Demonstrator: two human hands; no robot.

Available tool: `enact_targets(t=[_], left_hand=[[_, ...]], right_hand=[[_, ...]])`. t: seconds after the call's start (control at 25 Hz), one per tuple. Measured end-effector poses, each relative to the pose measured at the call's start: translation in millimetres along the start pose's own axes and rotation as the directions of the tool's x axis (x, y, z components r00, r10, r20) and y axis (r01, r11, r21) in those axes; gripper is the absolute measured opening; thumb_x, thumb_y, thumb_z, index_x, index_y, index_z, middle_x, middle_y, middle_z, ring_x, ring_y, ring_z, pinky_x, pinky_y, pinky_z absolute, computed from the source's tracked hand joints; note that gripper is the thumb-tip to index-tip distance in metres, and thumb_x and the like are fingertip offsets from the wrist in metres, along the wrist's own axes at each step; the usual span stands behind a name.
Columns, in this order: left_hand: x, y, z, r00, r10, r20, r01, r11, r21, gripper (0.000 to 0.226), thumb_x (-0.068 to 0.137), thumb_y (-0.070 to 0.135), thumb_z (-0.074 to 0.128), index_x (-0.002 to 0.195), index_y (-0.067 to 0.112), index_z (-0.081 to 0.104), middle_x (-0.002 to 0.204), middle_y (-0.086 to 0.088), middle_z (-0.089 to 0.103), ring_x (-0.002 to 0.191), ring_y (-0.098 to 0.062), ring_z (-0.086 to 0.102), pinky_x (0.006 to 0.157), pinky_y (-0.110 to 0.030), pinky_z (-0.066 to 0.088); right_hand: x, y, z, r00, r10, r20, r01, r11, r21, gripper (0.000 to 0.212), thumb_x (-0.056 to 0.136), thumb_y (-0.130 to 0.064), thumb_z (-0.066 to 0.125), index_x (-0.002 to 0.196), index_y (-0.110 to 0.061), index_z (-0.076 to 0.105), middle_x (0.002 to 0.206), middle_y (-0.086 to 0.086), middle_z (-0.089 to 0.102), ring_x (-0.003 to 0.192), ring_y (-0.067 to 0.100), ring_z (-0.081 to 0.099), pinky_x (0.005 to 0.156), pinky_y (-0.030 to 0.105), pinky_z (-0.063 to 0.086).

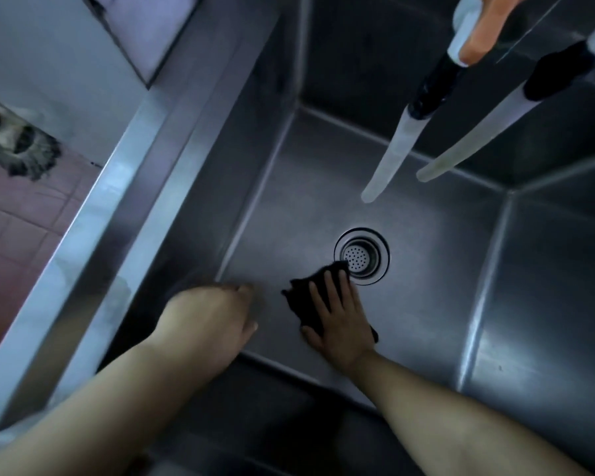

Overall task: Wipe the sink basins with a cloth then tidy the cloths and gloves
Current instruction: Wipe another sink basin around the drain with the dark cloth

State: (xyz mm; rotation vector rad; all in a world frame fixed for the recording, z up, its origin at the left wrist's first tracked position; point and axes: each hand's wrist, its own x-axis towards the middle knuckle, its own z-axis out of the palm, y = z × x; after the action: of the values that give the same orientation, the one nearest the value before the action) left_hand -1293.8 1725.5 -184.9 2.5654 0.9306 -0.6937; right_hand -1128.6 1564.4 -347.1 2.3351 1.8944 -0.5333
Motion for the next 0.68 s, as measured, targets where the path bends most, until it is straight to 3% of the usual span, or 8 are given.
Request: enact_targets(t=[0.16, 0.24, 0.36, 0.44, 0.48, 0.56, 0.6, 0.68], left_hand=[[-16.0, -8.6, 19.9, 0.999, -0.040, 0.033, 0.040, 0.999, 0.002, 0.044, 0.091, 0.048, 0.042, 0.131, 0.029, 0.041, 0.125, 0.003, 0.057, 0.108, -0.019, 0.058, 0.082, -0.030, 0.048], [-15.9, -6.5, 26.0, 0.998, -0.051, 0.022, 0.051, 0.999, 0.000, 0.046, 0.090, 0.047, 0.043, 0.133, 0.029, 0.041, 0.128, 0.003, 0.057, 0.111, -0.018, 0.058, 0.085, -0.028, 0.047], [-16.3, 2.7, 31.3, 0.999, -0.027, 0.047, 0.026, 0.999, 0.035, 0.047, 0.090, 0.047, 0.042, 0.133, 0.029, 0.041, 0.129, 0.003, 0.057, 0.112, -0.019, 0.058, 0.088, -0.029, 0.049], [-16.6, 9.2, 30.0, 0.998, 0.004, 0.060, -0.008, 0.998, 0.064, 0.048, 0.091, 0.048, 0.040, 0.136, 0.029, 0.038, 0.129, 0.004, 0.056, 0.113, -0.020, 0.057, 0.087, -0.030, 0.049], [-16.7, 12.3, 28.2, 0.998, 0.017, 0.058, -0.021, 0.997, 0.075, 0.048, 0.092, 0.048, 0.040, 0.136, 0.029, 0.036, 0.128, 0.004, 0.056, 0.112, -0.020, 0.057, 0.086, -0.029, 0.049], [-15.5, 21.0, 22.7, 0.998, 0.036, 0.059, -0.041, 0.996, 0.084, 0.049, 0.093, 0.047, 0.038, 0.138, 0.030, 0.034, 0.129, 0.005, 0.056, 0.113, -0.019, 0.056, 0.085, -0.029, 0.048], [-14.5, 25.5, 20.4, 0.997, 0.044, 0.064, -0.049, 0.995, 0.081, 0.048, 0.094, 0.047, 0.038, 0.139, 0.030, 0.033, 0.129, 0.005, 0.055, 0.113, -0.019, 0.056, 0.085, -0.029, 0.048], [-12.6, 35.2, 16.0, 0.996, 0.058, 0.069, -0.063, 0.996, 0.068, 0.046, 0.094, 0.046, 0.039, 0.137, 0.029, 0.036, 0.128, 0.005, 0.056, 0.112, -0.019, 0.057, 0.086, -0.030, 0.049]], right_hand=[[44.8, -43.9, -3.4, 0.966, -0.256, -0.034, 0.257, 0.966, 0.031, 0.073, 0.081, -0.051, 0.060, 0.143, -0.019, 0.039, 0.150, 0.022, 0.030, 0.139, 0.048, 0.018, 0.111, 0.061, 0.020], [43.6, -49.2, 2.6, 0.909, -0.416, -0.019, 0.417, 0.909, 0.015, 0.065, 0.086, -0.050, 0.056, 0.143, -0.022, 0.039, 0.151, 0.018, 0.030, 0.140, 0.045, 0.019, 0.113, 0.057, 0.015], [8.4, -27.0, 11.1, 0.787, -0.617, 0.020, 0.617, 0.786, -0.023, 0.056, 0.087, -0.045, 0.059, 0.138, -0.022, 0.048, 0.148, 0.014, 0.038, 0.139, 0.039, 0.027, 0.113, 0.053, 0.022], [-25.1, 7.7, 14.6, 0.736, -0.674, 0.067, 0.677, 0.734, -0.051, 0.059, 0.087, -0.045, 0.060, 0.139, -0.021, 0.046, 0.148, 0.011, 0.039, 0.139, 0.034, 0.028, 0.111, 0.052, 0.026], [-41.5, 27.7, 13.8, 0.749, -0.656, 0.097, 0.663, 0.745, -0.077, 0.061, 0.086, -0.047, 0.059, 0.140, -0.021, 0.044, 0.149, 0.009, 0.038, 0.140, 0.032, 0.027, 0.111, 0.051, 0.027], [-69.3, 67.9, 6.7, 0.849, -0.498, 0.176, 0.519, 0.848, -0.108, 0.070, 0.082, -0.052, 0.060, 0.142, -0.022, 0.041, 0.150, 0.009, 0.035, 0.140, 0.032, 0.024, 0.110, 0.051, 0.027], [-77.6, 87.0, 2.8, 0.909, -0.368, 0.194, 0.393, 0.913, -0.113, 0.077, 0.080, -0.053, 0.061, 0.145, -0.022, 0.035, 0.152, 0.011, 0.030, 0.141, 0.035, 0.017, 0.111, 0.051, 0.024], [-87.7, 119.9, -3.6, 0.976, -0.054, 0.212, 0.082, 0.989, -0.126, 0.084, 0.086, -0.054, 0.052, 0.149, -0.022, 0.007, 0.158, 0.013, 0.005, 0.142, 0.036, -0.013, 0.118, 0.049, 0.010]])
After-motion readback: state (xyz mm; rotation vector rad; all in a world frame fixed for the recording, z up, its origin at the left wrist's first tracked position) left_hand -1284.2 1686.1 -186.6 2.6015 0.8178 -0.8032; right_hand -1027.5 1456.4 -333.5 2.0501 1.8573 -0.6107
